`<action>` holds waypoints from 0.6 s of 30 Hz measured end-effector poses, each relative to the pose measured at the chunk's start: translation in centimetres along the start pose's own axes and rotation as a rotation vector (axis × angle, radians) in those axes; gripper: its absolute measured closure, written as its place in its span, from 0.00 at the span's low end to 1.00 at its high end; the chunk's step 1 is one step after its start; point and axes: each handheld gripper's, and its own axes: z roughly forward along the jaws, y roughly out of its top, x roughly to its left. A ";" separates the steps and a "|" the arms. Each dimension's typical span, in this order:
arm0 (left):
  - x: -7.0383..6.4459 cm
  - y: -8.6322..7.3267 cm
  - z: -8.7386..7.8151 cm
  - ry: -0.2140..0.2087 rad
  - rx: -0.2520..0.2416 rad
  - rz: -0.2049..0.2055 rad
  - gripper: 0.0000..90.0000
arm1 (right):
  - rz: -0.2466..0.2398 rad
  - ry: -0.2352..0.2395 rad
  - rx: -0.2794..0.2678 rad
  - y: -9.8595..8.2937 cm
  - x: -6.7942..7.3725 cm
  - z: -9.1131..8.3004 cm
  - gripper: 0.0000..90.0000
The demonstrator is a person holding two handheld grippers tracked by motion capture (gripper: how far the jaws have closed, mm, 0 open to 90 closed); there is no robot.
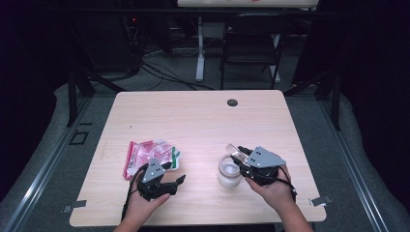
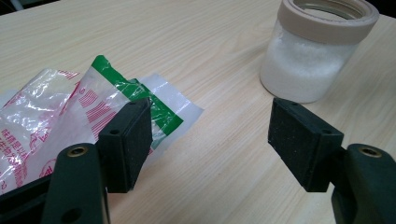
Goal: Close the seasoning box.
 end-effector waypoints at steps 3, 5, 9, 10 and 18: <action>0.1 0.0 -0.1 0.002 -0.004 -0.006 0.34 | -0.015 0.001 0.006 0.0 0.5 0.3 0.67; 0.1 0.0 -0.1 0.001 -0.002 -0.005 0.34 | -0.027 0.005 0.011 -0.1 0.8 0.5 0.65; 0.1 0.0 -0.2 0.006 -0.004 -0.005 0.34 | -0.068 -0.004 0.021 -0.1 1.4 0.8 0.64; 0.1 0.0 -0.2 0.007 -0.004 -0.008 0.34 | -0.077 -0.006 0.025 -0.2 1.5 0.8 0.64; 0.2 0.0 -0.3 0.011 -0.008 -0.013 0.34 | -0.135 -0.007 0.053 -0.3 2.5 1.4 0.60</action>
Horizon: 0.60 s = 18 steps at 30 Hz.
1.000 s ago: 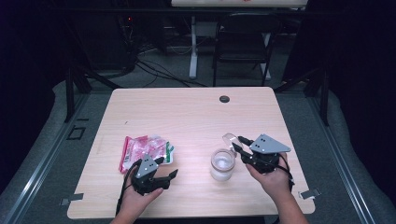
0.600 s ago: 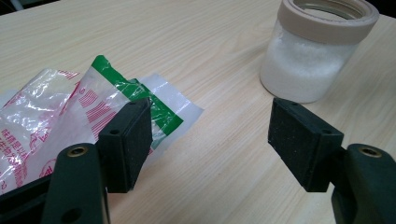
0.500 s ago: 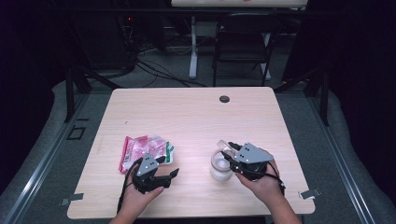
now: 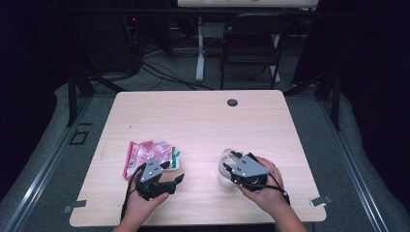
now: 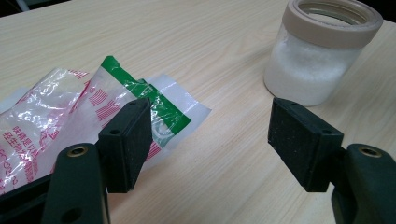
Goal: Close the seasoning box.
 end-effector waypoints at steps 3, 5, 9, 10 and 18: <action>0.0 0.0 0.0 0.003 -0.002 -0.002 0.34 | -0.001 0.025 0.000 0.0 0.2 0.2 0.59; 0.1 0.0 -0.1 0.006 -0.006 -0.001 0.34 | -0.007 0.040 0.004 0.1 0.4 0.3 0.57; 0.3 0.1 -0.4 0.012 -0.014 -0.006 0.34 | -0.013 0.076 -0.023 0.3 1.0 0.5 0.49; 0.3 0.1 -0.4 0.015 -0.019 -0.012 0.34 | -0.016 0.084 -0.025 0.3 1.0 0.5 0.49; 0.4 0.2 -0.7 0.021 -0.028 -0.020 0.34 | 0.059 0.109 -0.064 0.4 0.4 0.0 0.49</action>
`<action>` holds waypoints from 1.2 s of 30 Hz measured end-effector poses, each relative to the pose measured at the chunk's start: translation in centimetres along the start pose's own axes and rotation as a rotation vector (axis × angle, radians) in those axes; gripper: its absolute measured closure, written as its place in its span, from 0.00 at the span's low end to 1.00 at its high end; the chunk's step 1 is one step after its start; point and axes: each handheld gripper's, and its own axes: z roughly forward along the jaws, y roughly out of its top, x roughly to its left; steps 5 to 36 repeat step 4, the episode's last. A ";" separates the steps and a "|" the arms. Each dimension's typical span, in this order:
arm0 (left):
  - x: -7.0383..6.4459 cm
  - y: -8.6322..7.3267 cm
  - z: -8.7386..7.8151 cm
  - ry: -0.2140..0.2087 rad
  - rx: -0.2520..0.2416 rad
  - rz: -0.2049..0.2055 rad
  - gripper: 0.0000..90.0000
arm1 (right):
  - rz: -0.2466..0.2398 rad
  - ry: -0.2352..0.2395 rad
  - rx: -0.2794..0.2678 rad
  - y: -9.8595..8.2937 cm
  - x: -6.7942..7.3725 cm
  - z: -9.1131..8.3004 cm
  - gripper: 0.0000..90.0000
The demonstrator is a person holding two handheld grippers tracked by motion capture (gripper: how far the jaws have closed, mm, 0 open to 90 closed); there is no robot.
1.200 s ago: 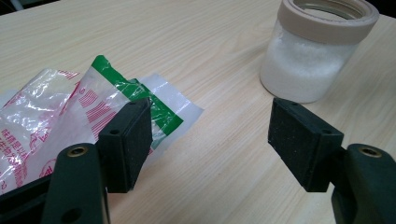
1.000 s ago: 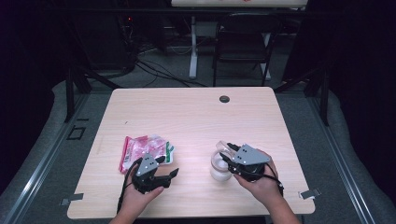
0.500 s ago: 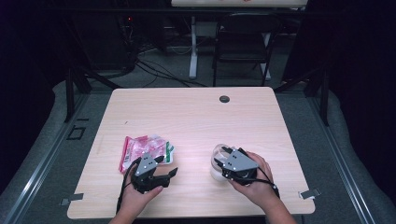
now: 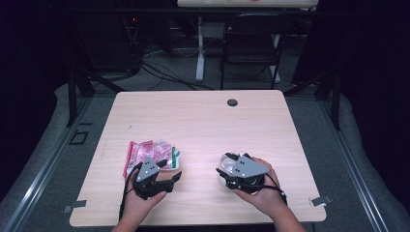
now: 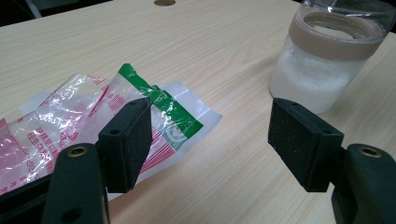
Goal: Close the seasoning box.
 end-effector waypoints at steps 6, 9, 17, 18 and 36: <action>0.0 0.0 0.0 0.001 0.008 0.006 0.34 | 0.045 0.009 -0.021 -0.1 -0.6 -0.3 0.49; 0.0 0.0 0.0 0.001 0.008 0.006 0.34 | 0.045 0.009 -0.021 -0.1 -0.6 -0.3 0.49; 0.0 0.0 0.0 0.001 0.008 0.006 0.34 | 0.045 0.009 -0.021 -0.1 -0.6 -0.3 0.49; 0.0 0.0 0.0 0.001 0.008 0.006 0.34 | 0.045 0.009 -0.021 -0.1 -0.6 -0.3 0.49; 0.0 0.0 0.0 0.001 0.008 0.006 0.34 | 0.045 0.009 -0.021 -0.1 -0.6 -0.3 0.49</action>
